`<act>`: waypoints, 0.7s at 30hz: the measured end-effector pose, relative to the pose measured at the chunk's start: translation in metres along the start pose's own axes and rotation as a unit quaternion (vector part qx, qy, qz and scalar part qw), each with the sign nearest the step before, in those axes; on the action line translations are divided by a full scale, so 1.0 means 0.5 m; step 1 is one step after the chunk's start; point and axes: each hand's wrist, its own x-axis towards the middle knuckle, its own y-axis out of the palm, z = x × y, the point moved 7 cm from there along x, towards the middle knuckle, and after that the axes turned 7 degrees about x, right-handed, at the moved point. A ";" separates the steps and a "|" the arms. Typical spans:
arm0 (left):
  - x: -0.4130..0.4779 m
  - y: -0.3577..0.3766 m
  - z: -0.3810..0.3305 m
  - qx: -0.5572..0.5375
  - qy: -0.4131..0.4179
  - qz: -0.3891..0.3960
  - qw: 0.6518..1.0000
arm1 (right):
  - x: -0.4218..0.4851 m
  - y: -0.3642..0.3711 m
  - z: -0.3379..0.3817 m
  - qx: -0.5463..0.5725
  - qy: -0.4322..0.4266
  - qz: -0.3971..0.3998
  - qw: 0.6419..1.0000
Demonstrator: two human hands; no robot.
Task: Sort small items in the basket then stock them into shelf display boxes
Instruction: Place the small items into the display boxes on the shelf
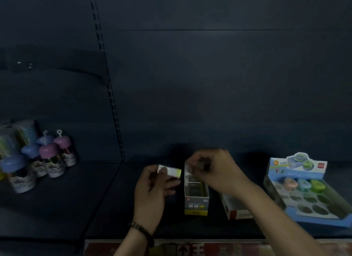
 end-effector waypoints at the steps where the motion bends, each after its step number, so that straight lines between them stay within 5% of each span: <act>1: -0.001 0.010 -0.011 -0.021 -0.012 0.020 0.999 | -0.013 0.002 0.013 0.004 -0.015 -0.020 1.000; 9: -0.007 0.059 -0.024 -0.002 -0.022 0.068 0.997 | -0.041 0.027 0.024 -0.064 -0.107 -0.075 0.989; 13: -0.017 0.059 -0.046 0.086 0.073 0.059 0.992 | -0.021 -0.008 0.022 -0.114 -0.126 -0.074 0.983; 17: -0.051 0.054 -0.025 0.307 0.212 0.060 0.926 | 0.020 -0.037 -0.024 -0.213 -0.027 0.001 0.977; 21: -0.063 0.075 0.028 0.323 0.239 0.158 0.902 | 0.054 -0.012 -0.052 -0.290 0.040 0.089 0.952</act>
